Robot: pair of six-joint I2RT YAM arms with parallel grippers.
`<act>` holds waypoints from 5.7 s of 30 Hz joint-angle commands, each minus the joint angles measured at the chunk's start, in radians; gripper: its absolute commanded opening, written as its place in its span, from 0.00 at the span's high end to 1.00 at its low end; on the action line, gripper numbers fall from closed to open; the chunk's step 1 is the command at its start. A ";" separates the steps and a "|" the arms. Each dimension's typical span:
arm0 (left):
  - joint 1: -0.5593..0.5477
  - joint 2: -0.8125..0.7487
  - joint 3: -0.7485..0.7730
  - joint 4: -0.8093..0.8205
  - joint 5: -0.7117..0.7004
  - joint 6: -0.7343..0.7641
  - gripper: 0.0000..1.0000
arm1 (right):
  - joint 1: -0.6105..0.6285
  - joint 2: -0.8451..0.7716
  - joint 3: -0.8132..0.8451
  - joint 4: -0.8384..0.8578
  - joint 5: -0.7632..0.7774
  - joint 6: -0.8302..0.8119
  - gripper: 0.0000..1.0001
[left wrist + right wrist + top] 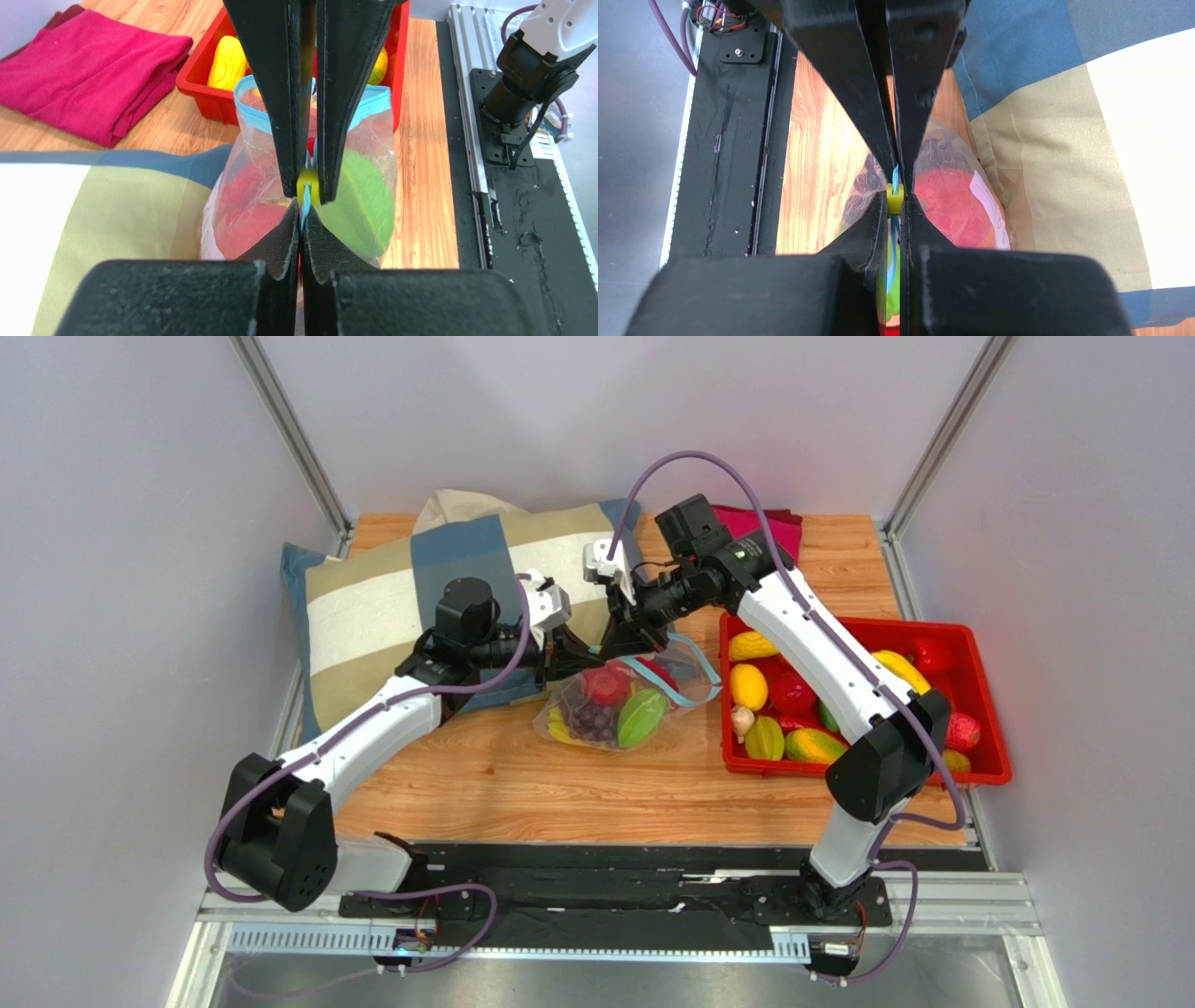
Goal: Place the food in the zip-top bag and seal the zipper
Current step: Zip the zipper food storage bag at the center of the board.
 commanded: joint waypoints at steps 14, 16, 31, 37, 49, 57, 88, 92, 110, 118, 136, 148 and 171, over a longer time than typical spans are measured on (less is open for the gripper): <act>0.062 -0.149 -0.009 -0.012 0.007 -0.064 0.89 | -0.034 -0.009 0.018 -0.032 0.002 -0.051 1.00; 0.062 -0.140 0.011 -0.047 0.025 -0.050 0.66 | -0.034 -0.018 0.038 -0.007 -0.028 -0.026 1.00; 0.014 -0.032 0.051 -0.077 0.039 0.062 0.59 | -0.008 -0.061 0.010 0.053 -0.097 -0.006 1.00; 0.013 -0.055 0.045 -0.075 0.075 0.034 1.00 | -0.002 -0.068 0.032 0.048 -0.054 0.070 0.95; 0.013 -0.075 0.055 -0.135 0.138 0.077 1.00 | -0.002 -0.067 -0.092 -0.007 0.116 -0.026 0.13; 0.026 -0.072 0.057 -0.133 0.125 0.054 1.00 | -0.003 -0.013 -0.043 -0.079 0.127 -0.042 1.00; -0.110 -0.304 0.301 -0.658 -0.579 -0.173 0.01 | -0.057 -0.286 -0.324 0.262 0.553 1.943 1.00; -0.196 -0.272 0.337 -0.664 -0.625 -0.225 0.01 | -0.036 -0.227 -0.280 0.194 0.624 2.078 1.00; -0.411 -0.077 0.384 -0.563 -1.085 -0.323 0.01 | 0.050 -0.157 -0.160 0.102 0.776 2.244 1.00; -0.443 -0.038 0.342 -0.506 -1.119 -0.424 0.09 | 0.057 -0.134 -0.138 0.096 0.796 2.283 1.00; -0.458 -0.061 0.238 -0.393 -1.225 -0.512 0.12 | 0.063 -0.130 -0.158 0.082 0.785 2.332 1.00; -0.474 -0.063 0.201 -0.305 -1.203 -0.523 0.01 | 0.064 -0.116 -0.148 0.080 0.778 2.344 1.00; -0.474 -0.129 0.137 -0.319 -1.151 -0.392 1.00 | -0.005 -0.190 -0.287 0.187 0.716 2.200 0.70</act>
